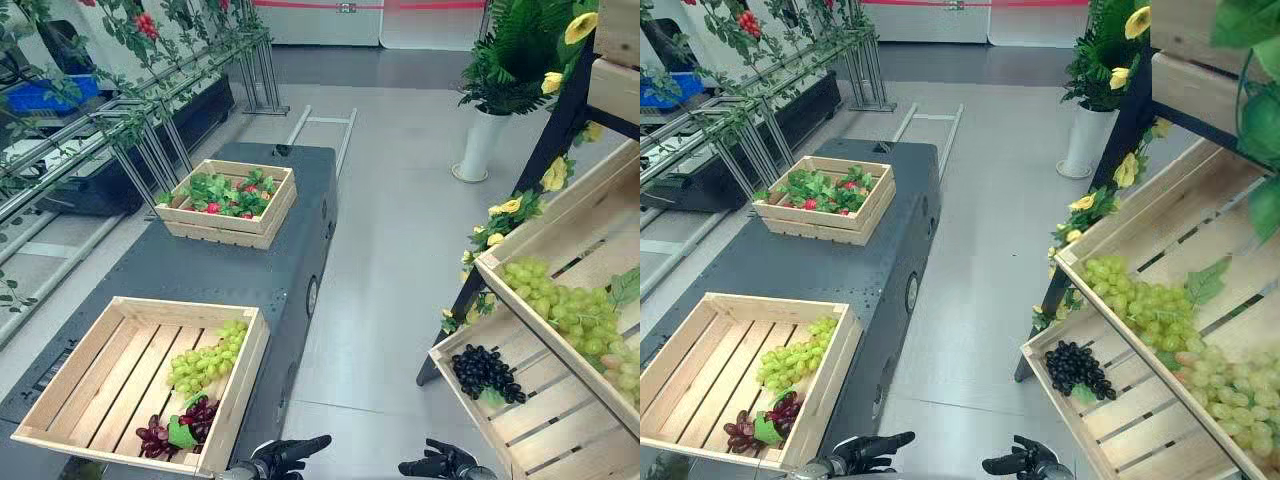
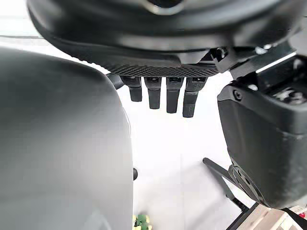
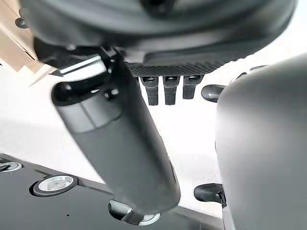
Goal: Pick up the fruits from the basket on one side to the basket on the other side
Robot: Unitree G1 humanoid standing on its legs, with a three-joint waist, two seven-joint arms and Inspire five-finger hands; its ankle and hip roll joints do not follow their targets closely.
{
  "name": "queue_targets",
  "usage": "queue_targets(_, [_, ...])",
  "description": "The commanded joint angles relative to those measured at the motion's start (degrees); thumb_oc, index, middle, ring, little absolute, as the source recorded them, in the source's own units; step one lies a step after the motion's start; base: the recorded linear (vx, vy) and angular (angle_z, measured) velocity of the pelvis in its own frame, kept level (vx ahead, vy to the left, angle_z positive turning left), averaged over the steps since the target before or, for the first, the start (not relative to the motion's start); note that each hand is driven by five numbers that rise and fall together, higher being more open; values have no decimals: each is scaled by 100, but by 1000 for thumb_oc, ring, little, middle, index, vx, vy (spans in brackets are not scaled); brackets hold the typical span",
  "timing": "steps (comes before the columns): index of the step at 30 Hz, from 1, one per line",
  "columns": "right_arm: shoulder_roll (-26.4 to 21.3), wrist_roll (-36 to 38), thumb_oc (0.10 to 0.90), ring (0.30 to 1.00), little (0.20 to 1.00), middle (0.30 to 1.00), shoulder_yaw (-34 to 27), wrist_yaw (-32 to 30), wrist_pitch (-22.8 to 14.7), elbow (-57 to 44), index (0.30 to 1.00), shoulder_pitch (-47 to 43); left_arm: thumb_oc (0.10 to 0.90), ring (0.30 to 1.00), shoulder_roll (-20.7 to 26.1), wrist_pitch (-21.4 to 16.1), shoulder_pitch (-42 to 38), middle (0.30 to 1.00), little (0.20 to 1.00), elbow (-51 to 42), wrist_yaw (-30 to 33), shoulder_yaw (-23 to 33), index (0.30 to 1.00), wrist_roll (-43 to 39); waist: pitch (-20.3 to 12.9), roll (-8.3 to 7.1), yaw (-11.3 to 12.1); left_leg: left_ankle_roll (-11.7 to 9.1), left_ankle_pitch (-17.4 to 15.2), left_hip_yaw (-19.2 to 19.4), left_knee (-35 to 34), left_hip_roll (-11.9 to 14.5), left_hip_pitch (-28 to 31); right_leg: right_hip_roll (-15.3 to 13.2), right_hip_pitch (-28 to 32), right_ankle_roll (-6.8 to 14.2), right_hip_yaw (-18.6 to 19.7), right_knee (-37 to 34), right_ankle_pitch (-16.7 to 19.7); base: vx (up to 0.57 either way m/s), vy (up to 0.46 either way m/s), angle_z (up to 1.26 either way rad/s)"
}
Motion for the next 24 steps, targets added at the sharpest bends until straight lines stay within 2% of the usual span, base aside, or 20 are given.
queue_targets(1, [18, 82, 800, 900, 900, 900, 53, 153, -235, 242, 900, -454, 800, 900, -46, -355, -571, 900, 900, 227, -52, -62, 900, -8, 116, -44, 127, 18, -461, 53, 53, -115, 265, -194, -274, -43, -5, 32, 401, -32, 100, 30])
queue_targets(10, [-68, 63, 800, 900, 900, 900, 130, 140, -106, 82, 900, -430, 800, 900, 164, -863, -696, 900, 900, -533, -625, -459, 900, 427, 152, -32, 65, 15, -470, 138, 53, -79, 328, -182, -232, -37, 27, 32, 392, 4, 3, 0])
queue_targets(11, [-103, 45, 800, 900, 900, 900, 141, 136, -60, 37, 900, -416, 800, 900, 241, -1103, -735, 900, 900, -784, -544, -524, 900, 557, 154, -19, 49, 22, -477, 159, 53, -76, 345, -185, -224, -37, 34, 32, 393, 37, 27, -2])
queue_targets(12, [-131, 28, 800, 900, 900, 900, 138, 145, -37, 3, 900, -411, 800, 900, 321, -1177, -762, 900, 900, -968, -467, -569, 900, 524, 154, -6, 42, 20, -471, 155, 53, -76, 345, -188, -217, -35, 37, 32, 393, 40, 32, -3])
queue_targets(17, [-231, 2, 800, 900, 900, 900, 87, 141, -50, -98, 900, -298, 800, 900, 726, -1328, -821, 900, 900, -1909, 126, -452, 900, 609, 129, 24, 54, 23, -479, 128, 53, -94, 346, -196, -200, -29, 22, 32, 380, 28, 23, -4])
queue_targets(18, [-287, 6, 800, 900, 900, 900, 69, 125, -19, -182, 900, -241, 800, 900, 910, -1248, -823, 900, 900, -2336, 344, -368, 900, 588, 127, 32, 70, 24, -480, 117, 53, -91, 339, -196, -190, -36, 0, 32, 370, 32, 25, -3])
queue_targets(19, [-296, 2, 800, 900, 900, 900, 64, 124, -13, -196, 900, -229, 800, 900, 936, -1256, -820, 900, 900, -2387, 406, -350, 900, 599, 127, 33, 73, 26, -481, 115, 53, -92, 337, -196, -188, -37, -4, 32, 367, 34, 26, -1])
queue_targets(23, [-390, -106, 800, 900, 900, 900, -26, 195, -55, -247, 900, -67, 800, 900, 1443, -1259, -865, 900, 900, -3073, 1034, -58, 900, 1330, 122, 40, 119, 35, -476, 66, 53, -98, 313, -193, -179, -51, -57, 32, 359, 35, 23, 1])
queue_targets(24, [-434, -137, 800, 900, 900, 900, -45, 219, -84, -282, 900, 9, 800, 900, 1700, -1169, -875, 900, 900, -3320, 1187, 168, 900, 1479, 126, 36, 140, 35, -474, 34, 53, -105, 291, -190, -177, -59, -82, 34, 348, 0, 0, 0])
